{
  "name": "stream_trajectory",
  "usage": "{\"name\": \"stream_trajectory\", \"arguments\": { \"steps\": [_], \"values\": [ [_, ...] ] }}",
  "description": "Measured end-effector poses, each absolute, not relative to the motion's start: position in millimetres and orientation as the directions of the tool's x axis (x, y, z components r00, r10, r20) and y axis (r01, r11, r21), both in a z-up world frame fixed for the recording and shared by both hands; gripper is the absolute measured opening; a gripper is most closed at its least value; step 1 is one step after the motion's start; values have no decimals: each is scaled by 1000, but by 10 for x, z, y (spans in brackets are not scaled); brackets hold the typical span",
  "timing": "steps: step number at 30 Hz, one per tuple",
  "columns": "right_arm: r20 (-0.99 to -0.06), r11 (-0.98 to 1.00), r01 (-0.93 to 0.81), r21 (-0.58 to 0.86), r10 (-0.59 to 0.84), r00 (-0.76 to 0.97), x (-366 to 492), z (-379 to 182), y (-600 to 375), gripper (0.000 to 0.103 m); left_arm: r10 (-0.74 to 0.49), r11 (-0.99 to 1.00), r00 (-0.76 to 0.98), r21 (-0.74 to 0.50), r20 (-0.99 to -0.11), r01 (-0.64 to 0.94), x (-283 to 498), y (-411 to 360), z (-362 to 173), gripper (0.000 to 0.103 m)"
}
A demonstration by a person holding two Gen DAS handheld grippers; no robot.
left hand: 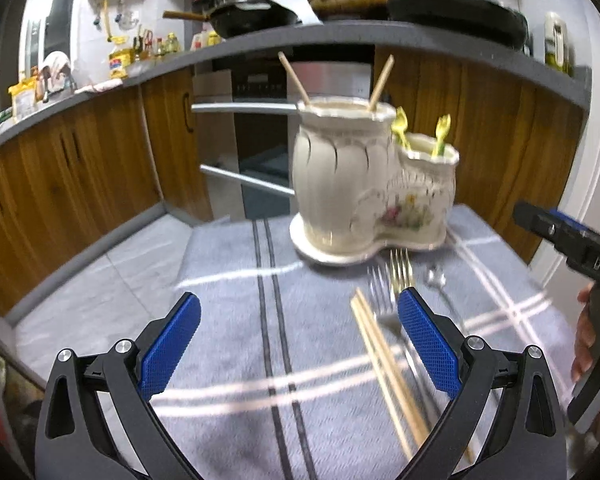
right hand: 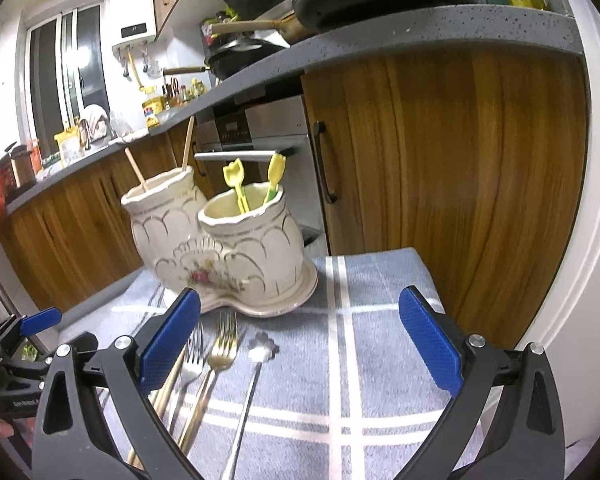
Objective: Organize utensils
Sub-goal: 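Move both open tools back over the remaining utensils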
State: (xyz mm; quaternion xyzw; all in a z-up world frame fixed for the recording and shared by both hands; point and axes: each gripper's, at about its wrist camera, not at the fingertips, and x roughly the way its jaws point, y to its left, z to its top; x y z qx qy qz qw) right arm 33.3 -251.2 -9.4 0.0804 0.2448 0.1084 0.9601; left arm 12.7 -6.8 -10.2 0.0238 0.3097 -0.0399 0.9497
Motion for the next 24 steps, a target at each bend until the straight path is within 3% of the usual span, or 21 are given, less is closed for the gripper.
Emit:
{"name": "stream_trajectory", "arguments": {
  "steps": [8,24],
  "values": [
    [-503,963,-157,219,250,827,322,-216,-2530,98,-58,992,679,35,-732,122,126,-143,-399,98],
    [-523,965,-162,205,248,815,350,-261,-2483,98,-53,978,582,76,-812,194,24,-287,-575,95]
  ]
}}
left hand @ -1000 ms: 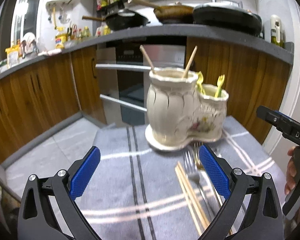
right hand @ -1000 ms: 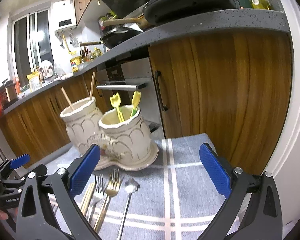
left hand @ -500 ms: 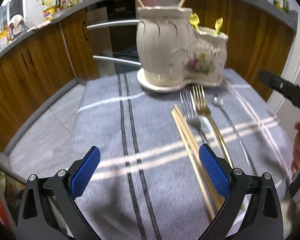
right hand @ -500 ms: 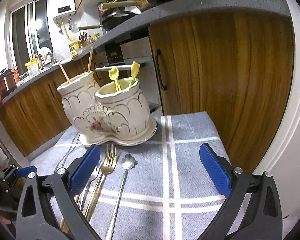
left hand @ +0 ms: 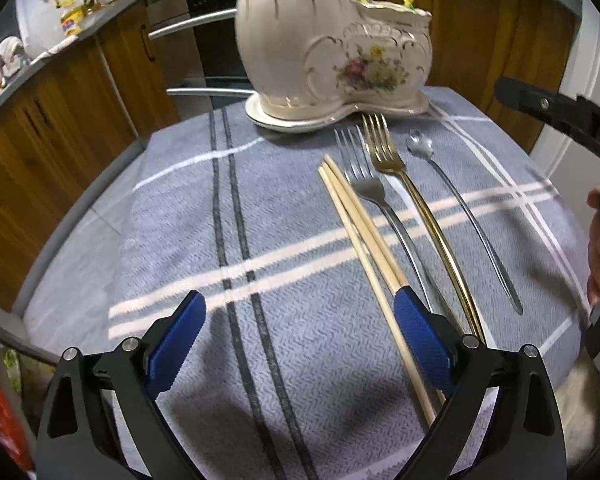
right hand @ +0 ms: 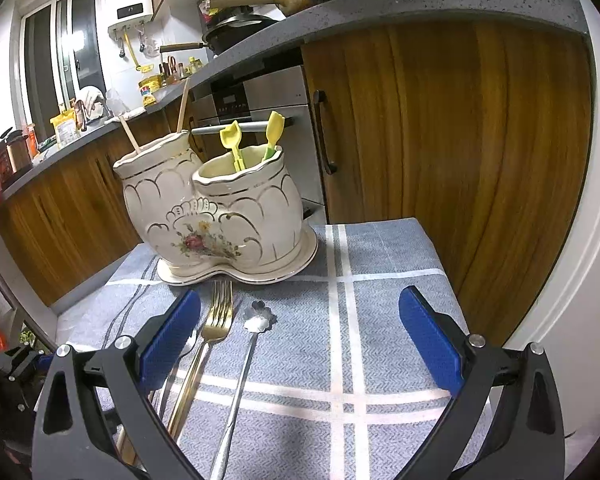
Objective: Organize utensils
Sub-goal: 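Move both open tools back over the remaining utensils, then grasp a wooden chopstick with the left tool while the right tool grasps the gold fork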
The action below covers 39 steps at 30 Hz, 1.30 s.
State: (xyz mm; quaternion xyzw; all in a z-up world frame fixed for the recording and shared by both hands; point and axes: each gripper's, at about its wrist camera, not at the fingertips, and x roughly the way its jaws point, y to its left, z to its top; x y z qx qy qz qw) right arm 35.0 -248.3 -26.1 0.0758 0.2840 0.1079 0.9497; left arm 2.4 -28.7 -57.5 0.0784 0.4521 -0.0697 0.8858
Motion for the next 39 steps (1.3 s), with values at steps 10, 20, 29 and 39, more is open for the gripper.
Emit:
{"name": "stream_trajectory", "arguments": {
  "steps": [10,20,29,39],
  "values": [
    [-533,965,-160,206,248,809,372,-277,-2469,98,-95,972,576,51,-812,231,60,-367,-568,51],
    [-592,939,-273,208,343,729,330,-329,-2256,90,-93,968,584,64,-807,243,135,-326,-556,6],
    [-695,923,-340,182,365,620,328,-520,-1879,41,-102,971,587,49,-803,235,145,-290,-556,5],
    [-756,931,-337,140,320,570,445,-650,-1558,19,-118,966,594,46,-796,253,134,-278,-559,5]
  ]
}}
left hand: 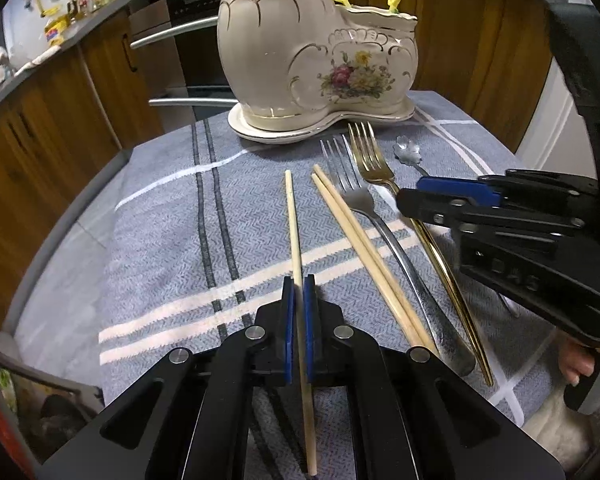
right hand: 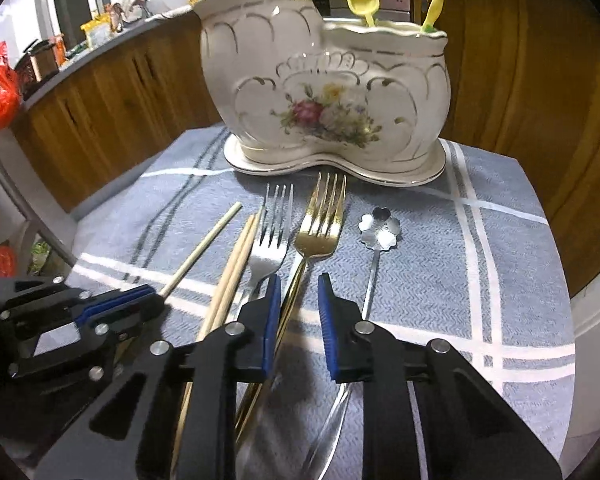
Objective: Organize utensils
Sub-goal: 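Grasp a wooden chopstick with the left tool while the right tool grasps the gold fork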
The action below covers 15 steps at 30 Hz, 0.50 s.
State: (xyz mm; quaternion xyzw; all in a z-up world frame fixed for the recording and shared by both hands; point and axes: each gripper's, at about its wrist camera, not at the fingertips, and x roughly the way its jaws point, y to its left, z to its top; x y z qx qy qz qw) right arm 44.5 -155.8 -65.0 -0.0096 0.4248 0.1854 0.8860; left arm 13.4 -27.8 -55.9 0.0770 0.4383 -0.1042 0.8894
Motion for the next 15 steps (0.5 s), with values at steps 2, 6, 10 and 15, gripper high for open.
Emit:
{"name": "stream_trajectory", "arguments": {
  "steps": [2,6,10,15],
  "values": [
    [-762,935,-328,135,310,569,478,-669,-1539,19,-123,966,596,42,-794,257,137,-275,-558,5],
    [-766,942,-320,98,277,580,514,-694,-1479,19,-129,963,594,42,-794,265,145,-274,-559,5],
    [-771,944,-320,74,258,583,541,-689,-1440,14,-133,962,593,40,-794,269,154,-276,-563,5],
    [-767,940,-318,121,292,571,545,-677,-1511,8,-131,961,597,46,-792,272,156,-284,-566,5]
  ]
}}
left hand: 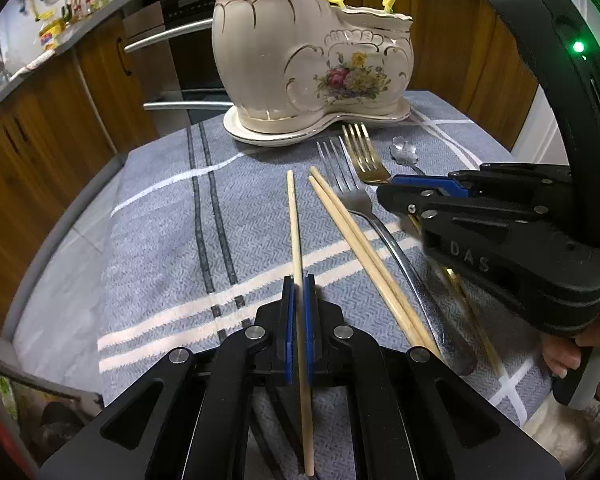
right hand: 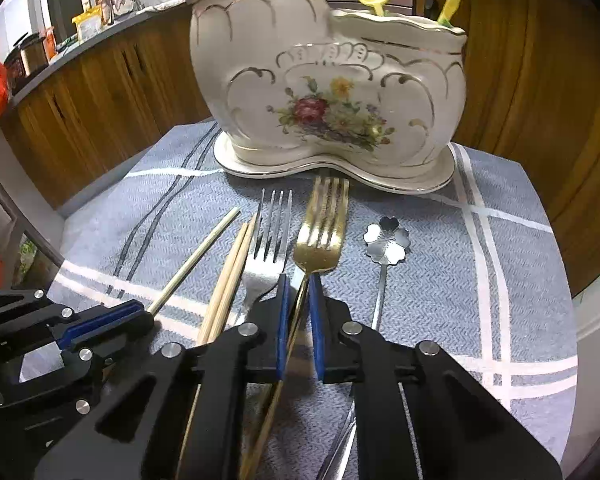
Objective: Organize utensils
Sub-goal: 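Grasp a wooden chopstick with the left tool while the right tool grasps the gold fork, then drop the chopstick into the tall cup while the right tool drops the gold fork into the short cup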
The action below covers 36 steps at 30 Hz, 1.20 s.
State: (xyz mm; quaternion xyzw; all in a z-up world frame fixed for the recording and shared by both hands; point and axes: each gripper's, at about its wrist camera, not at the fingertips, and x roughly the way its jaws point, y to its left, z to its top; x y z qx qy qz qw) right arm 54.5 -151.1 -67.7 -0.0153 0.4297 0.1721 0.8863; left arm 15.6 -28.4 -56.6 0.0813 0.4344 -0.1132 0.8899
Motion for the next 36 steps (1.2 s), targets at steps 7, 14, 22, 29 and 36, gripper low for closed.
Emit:
{"name": "stream_trajectory", "arguments": {
  "steps": [7,14,22,29,36],
  "values": [
    [-719,929,-321,182,349,601,415,-527,-1687,5,-138,963,600,34,-788,266,170,-262,-556,5],
    [-634,898,-369,240,433,641,218,-296,-1833,5,-158,967,625,6,-764,253,158,-196,-479,5],
    [-516,890,-397,226,455,726,63,-34,-1956,5,-202,967,712,-20,-672,255,79,-120,-247,5],
    [-407,897,-387,212,441,800,5,119,-2058,5,-277,954,792,-57,-544,295,-36,-102,16,5],
    [-257,923,-349,165,381,888,-90,394,-2148,5,-351,935,856,-89,-379,343,-90,-73,303,5]
  ]
}}
